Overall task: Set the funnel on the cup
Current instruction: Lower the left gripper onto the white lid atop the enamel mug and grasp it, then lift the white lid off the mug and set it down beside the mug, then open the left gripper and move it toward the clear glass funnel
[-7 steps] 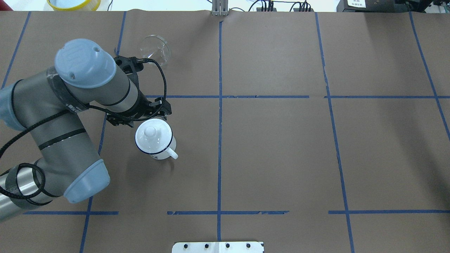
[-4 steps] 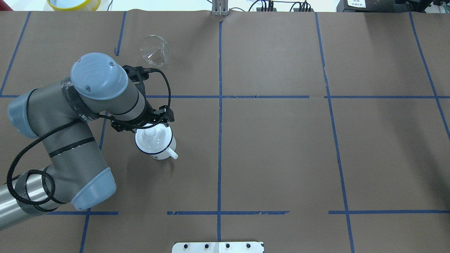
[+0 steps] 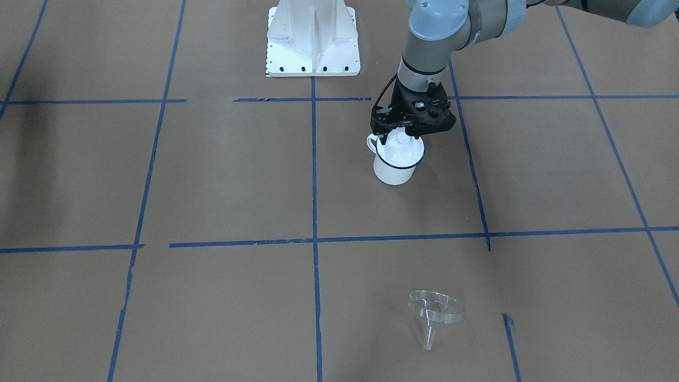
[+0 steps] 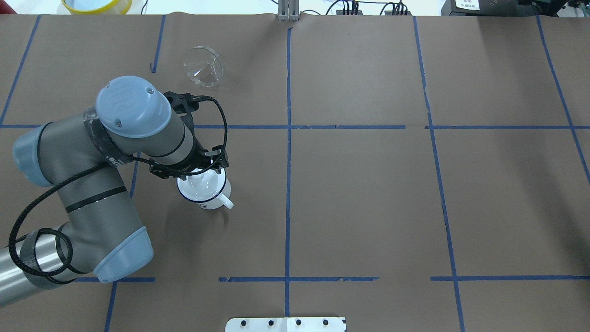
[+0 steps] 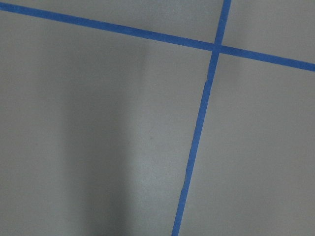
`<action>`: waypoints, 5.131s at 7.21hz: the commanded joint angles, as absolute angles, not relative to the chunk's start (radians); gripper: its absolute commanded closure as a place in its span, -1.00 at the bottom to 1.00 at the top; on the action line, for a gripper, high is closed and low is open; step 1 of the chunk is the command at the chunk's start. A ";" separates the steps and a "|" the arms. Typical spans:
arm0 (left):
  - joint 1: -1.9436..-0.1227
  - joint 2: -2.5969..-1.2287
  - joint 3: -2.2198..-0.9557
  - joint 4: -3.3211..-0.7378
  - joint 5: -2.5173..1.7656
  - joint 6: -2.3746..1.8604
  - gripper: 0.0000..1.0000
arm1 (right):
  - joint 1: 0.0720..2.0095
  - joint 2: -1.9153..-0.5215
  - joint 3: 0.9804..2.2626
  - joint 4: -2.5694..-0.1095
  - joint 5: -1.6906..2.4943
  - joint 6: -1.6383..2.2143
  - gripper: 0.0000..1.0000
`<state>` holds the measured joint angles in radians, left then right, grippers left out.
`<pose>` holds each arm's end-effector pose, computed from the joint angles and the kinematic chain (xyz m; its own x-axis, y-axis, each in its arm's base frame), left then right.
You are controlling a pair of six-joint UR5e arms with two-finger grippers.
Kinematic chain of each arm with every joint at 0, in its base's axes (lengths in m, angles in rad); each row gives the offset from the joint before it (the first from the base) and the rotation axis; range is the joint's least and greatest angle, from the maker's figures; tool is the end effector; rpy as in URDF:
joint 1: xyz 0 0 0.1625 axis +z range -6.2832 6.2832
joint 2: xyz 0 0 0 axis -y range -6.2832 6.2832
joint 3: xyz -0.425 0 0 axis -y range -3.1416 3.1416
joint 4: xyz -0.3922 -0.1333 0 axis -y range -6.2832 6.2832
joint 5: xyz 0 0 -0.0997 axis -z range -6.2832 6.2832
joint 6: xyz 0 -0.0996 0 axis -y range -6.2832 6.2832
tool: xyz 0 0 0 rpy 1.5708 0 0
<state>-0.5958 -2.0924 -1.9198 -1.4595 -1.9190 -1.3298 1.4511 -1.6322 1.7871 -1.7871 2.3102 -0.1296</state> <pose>0.4419 -0.4196 0.2303 0.6625 -0.1781 -0.7276 0.1802 0.9807 -0.0760 0.0112 -0.4611 0.6058 0.7169 -0.1748 0.6749 0.2136 0.9766 0.0261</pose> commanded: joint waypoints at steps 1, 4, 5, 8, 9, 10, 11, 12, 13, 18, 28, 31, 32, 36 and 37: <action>-0.595 -2.092 -1.943 -1.419 -1.917 -1.330 1.00 | 1.451 -1.632 1.787 -1.787 2.310 -0.130 -1.00; -0.609 -2.092 -2.060 -1.306 -1.917 -1.316 1.00 | 1.451 -1.632 1.787 -1.787 2.310 -0.130 -1.00; -0.635 -2.091 -2.112 -1.281 -1.919 -1.292 1.00 | 1.451 -1.632 1.787 -1.787 2.310 -0.130 -1.00; -0.676 -1.785 -2.324 -1.374 -1.925 -1.113 1.00 | 1.451 -1.632 1.787 -1.787 2.310 -0.130 -1.00; -0.675 -1.708 -2.298 -1.502 -1.924 -1.121 1.00 | 1.451 -1.632 1.787 -1.787 2.310 -0.130 -1.00; -0.666 -1.685 -2.228 -1.597 -1.921 -1.127 1.00 | 1.451 -1.632 1.787 -1.787 2.310 -0.130 -1.00; -0.643 -1.687 -2.124 -1.691 -1.918 -1.193 1.00 | 1.451 -1.632 1.787 -1.787 2.310 -0.129 -1.00; -0.618 -1.687 -2.036 -1.800 -1.910 -1.215 1.00 | 1.451 -1.632 1.787 -1.787 2.310 -0.129 -1.00; -0.591 -1.693 -1.985 -1.828 -1.879 -1.241 1.00 | 1.451 -1.632 1.787 -1.787 2.310 -0.130 -1.00; -0.565 -1.701 -1.948 -1.836 -1.879 -1.243 1.00 | 1.451 -1.632 1.787 -1.787 2.310 -0.130 -1.00; -0.808 -1.774 -1.991 -1.874 -1.881 -1.389 -1.00 | 1.451 -1.632 1.787 -1.787 2.310 -0.130 -1.00; -0.848 -1.967 -1.680 -2.249 -1.748 -1.873 -1.00 | 1.451 -1.632 1.787 -1.787 2.310 -0.129 -1.00; -0.845 -2.049 -1.540 -2.344 -1.693 -2.023 -1.00 | 1.451 -1.632 1.787 -1.787 2.310 -0.130 -1.00; -0.827 -2.310 -1.087 -2.523 -1.555 -2.250 -1.00 | 1.451 -1.632 1.787 -1.787 2.310 -0.130 -1.00; -0.819 -2.318 -1.034 -2.549 -1.555 -2.250 -0.99 | 1.451 -1.632 1.787 -1.787 2.310 -0.130 -1.00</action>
